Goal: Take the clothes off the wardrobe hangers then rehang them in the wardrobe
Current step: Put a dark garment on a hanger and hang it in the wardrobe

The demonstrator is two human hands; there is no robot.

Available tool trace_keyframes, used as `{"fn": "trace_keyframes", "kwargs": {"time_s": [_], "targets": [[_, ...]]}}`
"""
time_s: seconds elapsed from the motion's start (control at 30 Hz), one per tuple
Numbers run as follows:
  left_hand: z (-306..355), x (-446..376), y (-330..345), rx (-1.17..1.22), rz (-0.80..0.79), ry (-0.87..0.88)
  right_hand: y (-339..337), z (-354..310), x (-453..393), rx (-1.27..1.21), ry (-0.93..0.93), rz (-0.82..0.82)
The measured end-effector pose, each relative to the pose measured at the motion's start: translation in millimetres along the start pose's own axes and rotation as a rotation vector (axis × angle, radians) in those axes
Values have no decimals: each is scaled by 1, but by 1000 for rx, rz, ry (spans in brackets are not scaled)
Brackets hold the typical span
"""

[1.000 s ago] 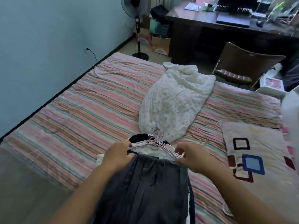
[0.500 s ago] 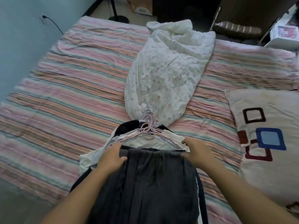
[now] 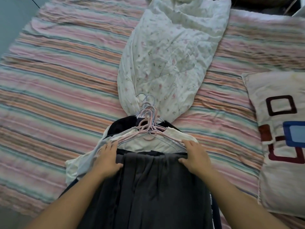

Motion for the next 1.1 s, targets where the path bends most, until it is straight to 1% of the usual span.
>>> {"fn": "trace_keyframes", "kwargs": {"time_s": [0.03,0.2,0.27,0.37,0.43,0.6,0.73,0.87,1.0,1.1], "targets": [[3,-2,2,-12,-10,-18,1,0,-2,19,6,12],[11,-3,-2,-68,65,-90,1,-4,0,87,80,36],[10,1,-1,-58,65,-103,-2,-3,6,32,109,58],[7,9,-3,45,108,-93,-10,-1,17,-173,117,112],[5,17,-8,128,147,-71,-18,-2,28,-249,97,108],[2,48,-20,222,193,-13,-35,-12,62,-251,-26,136],[-1,84,-34,263,288,-10,-52,-25,93,-287,-81,220],[-8,130,-47,299,352,-15,-72,-48,126,-257,-144,279],[-13,196,-48,400,483,-8,-85,-69,168,-275,-165,326],[-21,253,-37,473,557,-53,-90,-86,203,-294,-217,329]]}}
Point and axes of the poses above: each hand's wrist, its own x-axis away from the middle knuckle, its own y-axis out of the palm, z = x × y, the point moved 3 cm from there along -x, towards the middle knuckle, and after that the axes turned 10 degrees about -z, right-handed, at the moved point
